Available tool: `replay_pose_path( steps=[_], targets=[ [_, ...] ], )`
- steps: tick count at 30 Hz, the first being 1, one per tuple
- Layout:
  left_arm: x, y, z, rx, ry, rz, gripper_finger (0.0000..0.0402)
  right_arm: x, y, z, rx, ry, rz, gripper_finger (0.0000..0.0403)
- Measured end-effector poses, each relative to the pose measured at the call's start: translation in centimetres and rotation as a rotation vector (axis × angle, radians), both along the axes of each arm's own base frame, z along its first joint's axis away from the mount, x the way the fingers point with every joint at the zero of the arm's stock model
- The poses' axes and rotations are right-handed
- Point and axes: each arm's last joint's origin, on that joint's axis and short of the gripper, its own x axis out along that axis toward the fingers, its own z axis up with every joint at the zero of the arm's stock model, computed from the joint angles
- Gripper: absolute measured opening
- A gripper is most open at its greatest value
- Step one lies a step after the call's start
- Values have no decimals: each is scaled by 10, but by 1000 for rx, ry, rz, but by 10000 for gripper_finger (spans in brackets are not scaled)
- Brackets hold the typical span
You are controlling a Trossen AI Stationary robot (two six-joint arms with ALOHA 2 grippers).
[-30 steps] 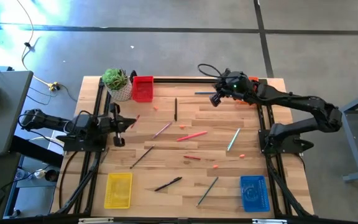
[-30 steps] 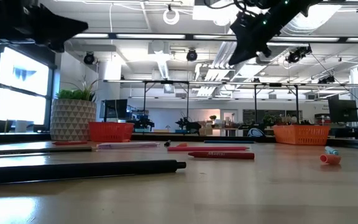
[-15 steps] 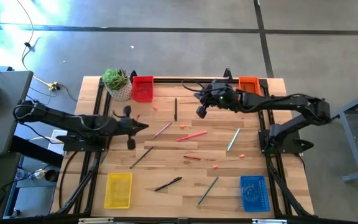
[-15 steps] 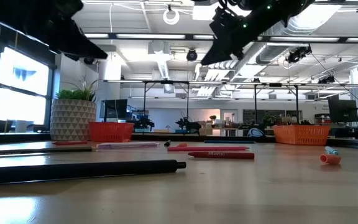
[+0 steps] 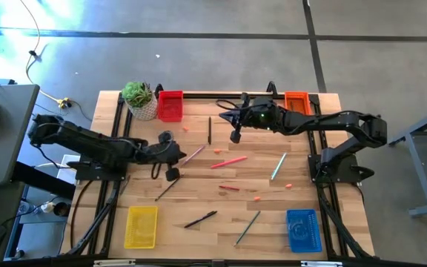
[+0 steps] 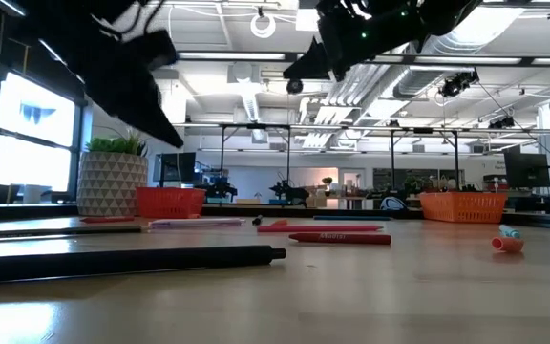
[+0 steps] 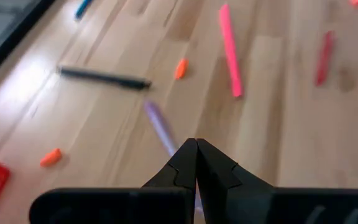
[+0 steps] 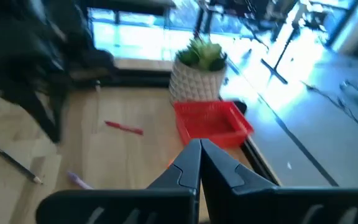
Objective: Sort crayons/erasers/pens/pencils in bins
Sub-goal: Put the purple pen into the blue bin
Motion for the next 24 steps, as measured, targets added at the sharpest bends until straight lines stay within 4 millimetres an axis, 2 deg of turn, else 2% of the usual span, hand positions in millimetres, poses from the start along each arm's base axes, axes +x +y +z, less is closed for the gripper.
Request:
replay_pose_path(
  steps=[4,8,11,18,24],
  targets=[
    [10,10,-13,-37,26,28,17,1,0,4,-11,-38,46,0],
    [17,17,-24,-103,30,24,49,1,1,4,-11,-42,51,0],
    [21,24,-33,-129,42,65,77,6,3,-2,-4,-34,61,0],
    [25,39,-62,-166,138,117,121,31,10,-29,-5,-59,102,0],
    [28,44,-76,-165,172,118,130,32,17,-27,10,-69,110,0]
  ],
)
